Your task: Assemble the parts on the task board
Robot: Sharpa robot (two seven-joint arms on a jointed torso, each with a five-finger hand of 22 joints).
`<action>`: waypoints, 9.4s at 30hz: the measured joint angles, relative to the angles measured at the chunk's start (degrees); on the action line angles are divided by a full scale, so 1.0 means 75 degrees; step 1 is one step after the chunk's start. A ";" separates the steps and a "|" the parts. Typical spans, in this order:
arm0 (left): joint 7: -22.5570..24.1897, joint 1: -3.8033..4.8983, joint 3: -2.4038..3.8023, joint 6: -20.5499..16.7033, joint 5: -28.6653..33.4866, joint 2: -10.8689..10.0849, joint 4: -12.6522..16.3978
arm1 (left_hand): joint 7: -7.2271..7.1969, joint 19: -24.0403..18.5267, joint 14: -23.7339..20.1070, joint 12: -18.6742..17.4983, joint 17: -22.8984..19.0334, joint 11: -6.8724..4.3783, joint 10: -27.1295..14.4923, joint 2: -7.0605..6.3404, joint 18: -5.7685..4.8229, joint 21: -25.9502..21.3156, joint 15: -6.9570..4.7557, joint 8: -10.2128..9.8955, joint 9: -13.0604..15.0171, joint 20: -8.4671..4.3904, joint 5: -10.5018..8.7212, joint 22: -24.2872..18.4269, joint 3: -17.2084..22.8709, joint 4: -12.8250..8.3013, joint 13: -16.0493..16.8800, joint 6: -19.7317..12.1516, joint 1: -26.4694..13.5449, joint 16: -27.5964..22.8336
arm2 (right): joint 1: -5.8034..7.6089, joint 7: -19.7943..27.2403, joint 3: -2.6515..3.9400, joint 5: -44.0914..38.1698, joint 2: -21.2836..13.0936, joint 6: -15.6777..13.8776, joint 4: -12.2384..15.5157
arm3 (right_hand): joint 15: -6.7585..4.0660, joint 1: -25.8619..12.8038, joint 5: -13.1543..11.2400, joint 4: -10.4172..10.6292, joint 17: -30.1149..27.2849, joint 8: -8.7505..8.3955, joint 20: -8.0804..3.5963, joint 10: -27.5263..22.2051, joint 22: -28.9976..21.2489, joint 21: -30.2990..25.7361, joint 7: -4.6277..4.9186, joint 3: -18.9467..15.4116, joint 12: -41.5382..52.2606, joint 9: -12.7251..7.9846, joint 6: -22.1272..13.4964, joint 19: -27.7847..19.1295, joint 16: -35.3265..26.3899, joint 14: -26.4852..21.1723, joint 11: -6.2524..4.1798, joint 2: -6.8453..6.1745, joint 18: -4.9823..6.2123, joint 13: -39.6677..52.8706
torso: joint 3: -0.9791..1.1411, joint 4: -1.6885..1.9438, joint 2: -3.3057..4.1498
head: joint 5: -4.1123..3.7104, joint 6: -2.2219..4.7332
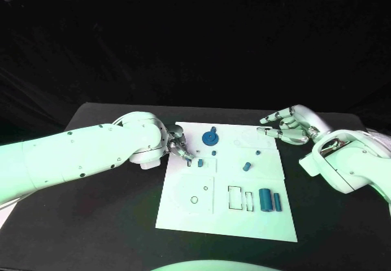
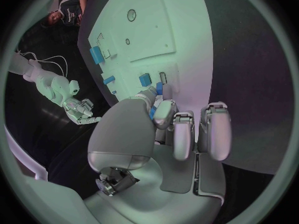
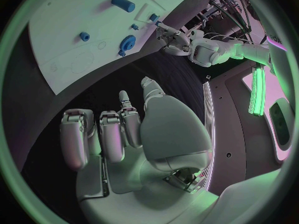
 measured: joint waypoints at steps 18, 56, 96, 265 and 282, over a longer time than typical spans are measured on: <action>-0.0080 -0.0009 0.0011 0.0298 -0.0286 0.0169 -0.0202 | 0.0000 0.0000 0.0000 0.0000 -0.0002 0.0001 0.0000 -0.0066 -0.0001 0.0000 0.0000 -0.0003 0.0022 0.0000 0.0006 0.0000 0.0163 -0.0123 0.0018 0.0001 -0.0068 0.0000 | -0.0004 0.0001 0.0000 0.0010 0.0005 0.0013 -0.0007 | 0.0000 0.0000 0.0000 0.0000 -0.0001 0.0000 0.0000 0.0000 -0.0002 0.0000 0.0000 0.0000 0.0000 -0.0002 0.0000 0.0000 0.0000 0.0000 0.0000 0.0000 0.0000 0.0000 | -0.0007 0.0004 0.0005 | 0.0004 -0.0039; -0.0151 0.0001 0.0030 0.1049 -0.0335 0.0240 -0.0200 | 0.0000 0.0000 0.0000 0.0000 -0.0004 0.0003 -0.0003 -0.0097 0.0001 0.0000 0.0000 0.0028 0.0014 0.0000 0.0000 0.0006 0.0207 -0.0081 0.0015 0.0001 -0.0037 0.0000 | -0.0011 0.0003 0.0000 0.0037 0.0003 0.0030 -0.0036 | 0.0000 0.0000 0.0000 0.0000 -0.0004 0.0000 0.0000 -0.0001 0.0003 0.0000 0.0000 0.0000 0.0000 -0.0004 0.0000 0.0000 0.0000 0.0000 0.0000 0.0000 0.0000 0.0000 | -0.0004 0.0012 -0.0004 | -0.0028 -0.0111; -0.0217 -0.0020 -0.0034 0.1145 -0.0160 0.0536 -0.0540 | -0.0155 -0.0005 -0.0006 0.0000 -0.0004 -0.0041 0.0093 -0.0461 0.0001 -0.0034 -0.0051 0.0309 0.0207 -0.0005 0.0009 0.0003 0.1092 -0.0186 -0.0010 0.0315 -0.1238 0.0000 | -0.0017 0.0001 0.0000 0.0041 -0.0001 0.0057 -0.0003 | 0.0000 0.0000 0.0000 0.0000 0.0000 0.0000 0.0000 -0.0001 -0.0001 0.0000 0.0000 0.0000 0.0000 0.0000 0.0000 0.0000 0.0000 0.0000 0.0001 0.0000 0.0000 0.0000 | 0.0000 0.0012 -0.0004 | -0.0053 -0.0157; 0.3821 -0.0356 0.0205 -0.1268 -0.2680 0.1140 -0.1135 | 0.0751 -0.0039 -0.0025 -0.8253 -0.1406 0.0779 -0.1161 -0.1001 0.0456 -0.2029 0.0514 -0.3087 -0.3924 0.0396 0.0031 0.0005 0.1121 -0.1250 -0.8255 0.1326 0.0946 -0.1820 | -0.0087 0.0003 -0.0007 0.0071 0.0157 0.0124 -0.0166 | 0.0000 0.0060 0.0060 0.0021 -0.0004 0.0000 0.0000 -0.0001 0.0001 -0.0028 0.0000 -0.0021 0.0000 0.0001 0.0000 0.0000 0.0000 0.0000 0.0001 0.0060 0.0000 0.0000 | -0.0002 0.0027 -0.0017 | -0.0369 0.0015; 0.3605 -0.0353 0.0263 -0.1337 -0.2154 0.0419 -0.0730 | 0.0723 -0.0039 -0.0025 -0.8291 -0.1438 0.0778 -0.1106 -0.1019 0.0459 -0.1999 0.0515 -0.3123 -0.3927 0.0396 0.0031 0.0004 0.1121 -0.1250 -0.8255 0.1352 0.0865 -0.1820 | -0.0114 0.0002 -0.0007 0.0075 0.0165 0.0132 -0.0186 | 0.0000 0.0060 0.0060 0.0021 0.0002 0.0000 0.0000 -0.0001 -0.0001 -0.0028 0.0000 -0.0021 0.0000 0.0000 0.0000 0.0000 0.0000 0.0000 0.0001 0.0060 0.0000 0.0000 | -0.0004 0.0022 -0.0008 | -0.0326 0.0030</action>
